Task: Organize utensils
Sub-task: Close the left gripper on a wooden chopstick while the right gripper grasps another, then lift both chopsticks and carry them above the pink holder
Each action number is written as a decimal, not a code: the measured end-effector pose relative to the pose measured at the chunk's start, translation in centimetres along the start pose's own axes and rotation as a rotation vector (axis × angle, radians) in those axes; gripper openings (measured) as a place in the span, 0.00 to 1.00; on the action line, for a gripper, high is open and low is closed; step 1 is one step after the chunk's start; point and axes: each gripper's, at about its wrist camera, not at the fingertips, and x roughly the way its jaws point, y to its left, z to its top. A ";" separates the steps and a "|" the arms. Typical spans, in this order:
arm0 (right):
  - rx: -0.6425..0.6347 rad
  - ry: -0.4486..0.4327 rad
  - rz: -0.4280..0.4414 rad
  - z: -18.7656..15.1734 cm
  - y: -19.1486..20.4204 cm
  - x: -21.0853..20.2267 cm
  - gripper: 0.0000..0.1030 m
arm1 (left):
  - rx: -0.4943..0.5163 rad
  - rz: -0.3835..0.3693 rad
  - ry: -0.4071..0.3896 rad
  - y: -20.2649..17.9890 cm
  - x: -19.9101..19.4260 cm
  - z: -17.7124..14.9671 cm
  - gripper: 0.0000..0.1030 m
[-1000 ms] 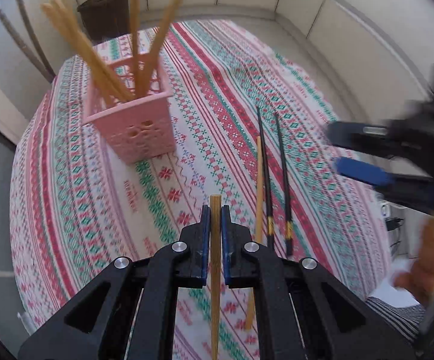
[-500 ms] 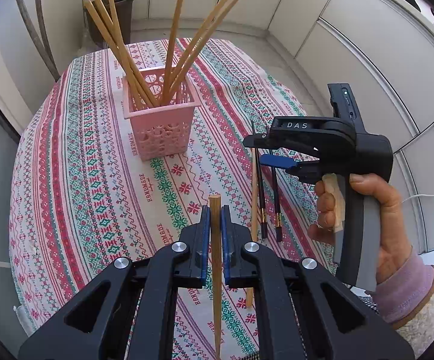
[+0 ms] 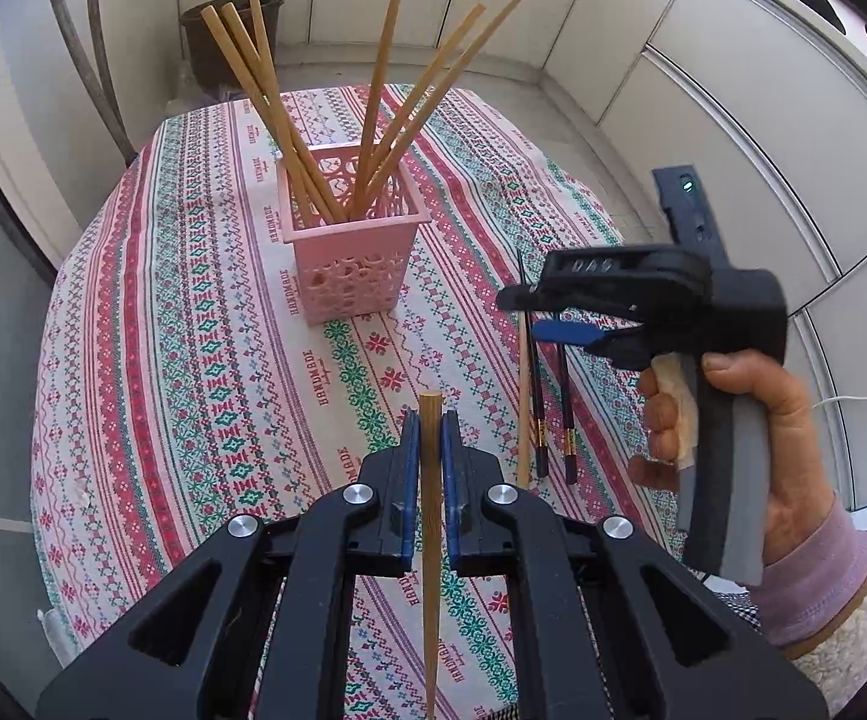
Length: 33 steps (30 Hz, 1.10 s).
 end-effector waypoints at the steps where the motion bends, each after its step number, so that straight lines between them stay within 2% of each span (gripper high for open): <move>1: 0.006 0.007 -0.009 0.1 -0.1 0.3 0.39 | 0.001 0.001 0.000 0.0 0.0 0.0 0.06; 4: 0.005 0.007 -0.034 0.2 0.2 0.8 0.39 | -0.001 0.005 0.003 0.1 0.1 0.1 0.06; 8: -0.061 -0.017 -0.108 0.2 1.7 1.6 0.37 | -0.001 0.012 0.001 0.1 0.0 0.1 0.06; 9: -0.095 -0.027 -0.150 0.2 2.3 1.9 0.33 | 0.001 0.014 -0.001 0.1 0.0 0.1 0.06; 10: -0.133 -0.044 -0.205 0.1 2.8 2.2 0.22 | 0.004 0.020 -0.004 0.0 -0.1 0.1 0.06; 11: -0.160 -0.063 -0.252 0.1 3.2 2.4 0.06 | 0.008 0.028 -0.007 0.0 -0.1 0.0 0.06; 13: -0.183 -0.094 -0.278 -0.1 3.5 2.7 0.05 | 0.011 0.041 -0.014 0.1 -0.3 0.0 0.06; 18: -0.216 -0.157 -0.198 -1.6 3.8 1.0 0.05 | 0.002 0.057 -0.062 0.6 -1.9 0.1 0.06; 25: -0.345 -0.290 -0.109 -6.0 6.8 -6.5 0.05 | 0.001 0.060 -0.160 0.9 -5.0 0.3 0.06; 33: -0.439 -0.396 -0.035 -10.9 6.9 -14.4 0.05 | 0.015 0.061 -0.236 -0.1 -8.4 -0.2 0.06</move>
